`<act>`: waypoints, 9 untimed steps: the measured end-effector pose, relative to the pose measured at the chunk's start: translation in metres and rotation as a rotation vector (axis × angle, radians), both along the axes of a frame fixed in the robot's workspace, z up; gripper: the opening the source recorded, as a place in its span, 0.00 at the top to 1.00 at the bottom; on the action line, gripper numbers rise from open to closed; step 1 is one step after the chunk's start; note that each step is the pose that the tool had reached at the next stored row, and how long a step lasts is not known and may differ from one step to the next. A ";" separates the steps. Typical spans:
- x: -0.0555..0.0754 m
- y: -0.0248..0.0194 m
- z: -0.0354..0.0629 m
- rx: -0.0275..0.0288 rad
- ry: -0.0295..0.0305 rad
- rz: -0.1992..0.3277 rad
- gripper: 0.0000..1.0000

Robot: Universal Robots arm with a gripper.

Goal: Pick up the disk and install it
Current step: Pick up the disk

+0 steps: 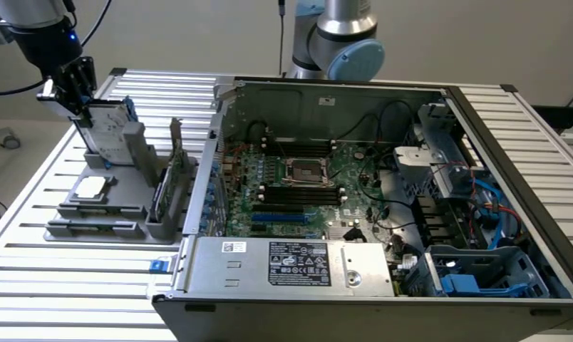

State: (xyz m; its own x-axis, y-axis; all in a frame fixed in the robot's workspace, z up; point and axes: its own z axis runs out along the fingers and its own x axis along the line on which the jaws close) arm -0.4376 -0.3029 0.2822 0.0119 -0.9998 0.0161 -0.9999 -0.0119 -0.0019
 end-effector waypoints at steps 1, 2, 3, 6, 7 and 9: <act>0.000 0.0000 0.0030 0.0002 -0.0004 0.000 0.67; 0.000 0.0000 0.0077 0.0001 0.0000 0.000 0.67; 0.000 0.0001 0.0125 0.0001 0.0000 0.000 0.67; 0.000 0.0001 0.0259 0.0001 0.0000 0.000 0.67; 0.000 0.0001 0.0308 0.0000 0.0002 0.000 0.67; 0.000 0.0000 0.0397 0.0000 0.0000 0.000 0.67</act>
